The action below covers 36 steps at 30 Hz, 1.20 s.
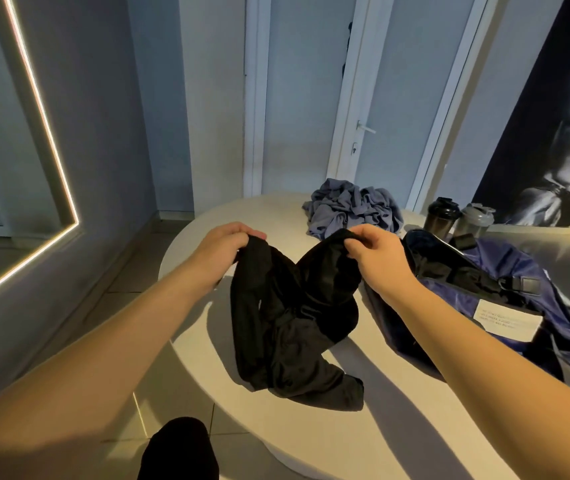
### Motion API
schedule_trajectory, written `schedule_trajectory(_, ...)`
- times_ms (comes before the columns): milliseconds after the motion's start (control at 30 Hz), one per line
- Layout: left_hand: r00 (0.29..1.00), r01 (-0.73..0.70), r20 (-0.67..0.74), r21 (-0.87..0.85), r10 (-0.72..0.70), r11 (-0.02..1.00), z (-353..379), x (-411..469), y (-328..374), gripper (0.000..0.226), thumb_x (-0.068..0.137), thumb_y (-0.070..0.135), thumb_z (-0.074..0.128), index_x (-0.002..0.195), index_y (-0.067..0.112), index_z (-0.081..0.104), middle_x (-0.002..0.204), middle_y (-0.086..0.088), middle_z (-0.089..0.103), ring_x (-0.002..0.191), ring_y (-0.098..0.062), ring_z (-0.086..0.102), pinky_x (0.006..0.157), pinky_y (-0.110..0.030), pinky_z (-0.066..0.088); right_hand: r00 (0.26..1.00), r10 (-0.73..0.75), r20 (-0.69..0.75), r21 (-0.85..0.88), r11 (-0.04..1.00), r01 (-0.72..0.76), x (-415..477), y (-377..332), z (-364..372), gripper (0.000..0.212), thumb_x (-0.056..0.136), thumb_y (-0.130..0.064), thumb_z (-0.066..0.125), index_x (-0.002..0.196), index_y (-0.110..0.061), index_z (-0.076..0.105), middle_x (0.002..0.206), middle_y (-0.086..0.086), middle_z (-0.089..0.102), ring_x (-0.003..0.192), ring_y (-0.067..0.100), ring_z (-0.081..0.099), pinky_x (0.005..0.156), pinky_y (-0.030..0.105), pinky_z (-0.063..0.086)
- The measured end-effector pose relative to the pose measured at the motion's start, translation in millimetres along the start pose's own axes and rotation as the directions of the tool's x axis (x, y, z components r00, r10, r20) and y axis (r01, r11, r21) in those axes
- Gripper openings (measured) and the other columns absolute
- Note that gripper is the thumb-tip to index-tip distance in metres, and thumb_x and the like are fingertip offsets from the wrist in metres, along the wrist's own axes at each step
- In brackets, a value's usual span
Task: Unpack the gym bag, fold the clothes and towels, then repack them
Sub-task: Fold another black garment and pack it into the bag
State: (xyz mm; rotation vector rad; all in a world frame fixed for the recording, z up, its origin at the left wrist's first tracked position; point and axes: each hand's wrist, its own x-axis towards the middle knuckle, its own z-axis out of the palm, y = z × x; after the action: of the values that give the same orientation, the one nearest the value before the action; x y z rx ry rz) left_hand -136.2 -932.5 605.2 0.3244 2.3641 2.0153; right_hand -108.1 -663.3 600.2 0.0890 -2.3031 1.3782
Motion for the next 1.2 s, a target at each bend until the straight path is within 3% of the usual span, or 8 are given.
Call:
schedule_trajectory(167, 0.998, 0.044, -0.050, 0.342, -0.029, 0.939, 0, 21, 3, 0.039, 0.104, 0.030, 0.043, 0.096, 0.005, 0.072, 0.105, -0.009, 0.069, 0.099, -0.023, 0.061, 0.082, -0.027, 0.044, 0.988, -0.061, 0.145, 0.053, 0.997, 0.054, 6, -6, 9, 0.024, 0.096, -0.005, 0.063, 0.117, -0.011, 0.073, 0.124, -0.008, 0.070, 0.119, 0.007, 0.063, 0.109, 0.035, 0.048)
schedule_trajectory(300, 0.998, 0.067, -0.064, 0.878, -0.022, 0.475, 3, 29, -34, 0.040, 0.095, 0.053, 0.053, 0.117, 0.022, 0.066, 0.123, -0.005, 0.062, 0.124, -0.028, 0.046, 0.098, -0.042, 0.040, 0.933, 0.003, 0.359, 0.035, 0.999, -0.016, 2, 2, 19, 0.029, 0.098, 0.001, 0.059, 0.122, -0.009, 0.071, 0.142, -0.006, 0.059, 0.132, 0.007, 0.052, 0.114, 0.032, 0.042)
schedule_trajectory(433, 0.963, -0.119, 0.266, 0.522, -0.029, 0.845, 26, 21, -52, 0.086, 0.082, 0.061, 0.072, 0.153, 0.031, 0.034, 0.155, 0.001, 0.038, 0.141, -0.019, 0.039, 0.115, -0.040, 0.038, 0.902, 0.099, 0.421, -0.055, 0.995, -0.083, -3, 16, 25, 0.037, 0.098, 0.004, 0.055, 0.129, -0.013, 0.066, 0.132, 0.000, 0.065, 0.126, 0.014, 0.058, 0.111, 0.032, 0.045)
schedule_trajectory(533, 0.900, -0.192, 0.430, 0.535, -0.069, 0.822, 47, 24, -67, 0.114, 0.069, 0.067, 0.079, 0.159, 0.036, 0.017, 0.160, 0.005, 0.031, 0.145, -0.018, 0.034, 0.119, -0.044, 0.034, 0.940, 0.205, 0.272, -0.160, 0.973, -0.166, -3, 35, 30, 0.040, 0.095, 0.007, 0.052, 0.131, -0.008, 0.063, 0.128, 0.007, 0.067, 0.124, 0.022, 0.060, 0.109, 0.038, 0.047)
schedule_trajectory(700, 0.906, -0.327, 0.423, 0.698, 0.001, 0.637, 62, 38, -90, 0.026, 0.095, 0.036, 0.064, 0.110, 0.015, 0.064, 0.108, -0.004, 0.058, 0.102, -0.022, 0.057, 0.094, -0.042, 0.050, 0.788, 0.552, 0.272, -0.448, 0.797, -0.404, -23, 61, 41, 0.067, 0.092, -0.010, 0.063, 0.151, -0.003, 0.034, 0.144, 0.018, 0.049, 0.119, 0.031, 0.054, 0.092, 0.035, 0.048)
schedule_trajectory(900, 0.960, -0.128, 0.277, 0.337, 0.032, 0.933, 49, 39, -70, 0.027, 0.099, 0.017, 0.049, 0.118, 0.016, 0.069, 0.112, 0.002, 0.067, 0.105, -0.014, 0.062, 0.093, -0.026, 0.048, 0.789, 0.548, 0.278, -0.203, 0.836, -0.509, -25, 78, 52, 0.055, 0.086, -0.018, 0.080, 0.133, -0.008, 0.053, 0.113, 0.009, 0.062, 0.102, 0.027, 0.058, 0.082, 0.035, 0.047)
schedule_trajectory(1100, 0.964, 0.095, 0.261, -0.140, -0.056, 0.986, -2, 47, -71, 0.037, 0.084, 0.042, 0.054, 0.084, 0.008, 0.069, 0.100, -0.021, 0.066, 0.096, -0.040, 0.056, 0.092, -0.052, 0.044, 0.750, 0.486, 0.450, 0.107, 0.804, -0.585, -15, 71, 36, 0.022, 0.089, 0.005, 0.063, 0.075, -0.012, 0.062, 0.083, 0.012, 0.063, 0.089, 0.028, 0.058, 0.080, 0.038, 0.050)
schedule_trajectory(1200, 0.913, 0.095, 0.385, 0.123, -0.136, 0.988, -17, 42, -77, 0.062, 0.103, 0.056, 0.037, 0.099, 0.002, 0.066, 0.110, -0.012, 0.074, 0.079, -0.030, 0.064, 0.102, -0.046, 0.046, 0.654, 0.401, 0.642, 0.136, 0.779, -0.612, -18, 69, 29, 0.021, 0.087, 0.011, 0.052, 0.086, -0.006, 0.065, 0.097, 0.014, 0.064, 0.095, 0.027, 0.060, 0.091, 0.037, 0.053)
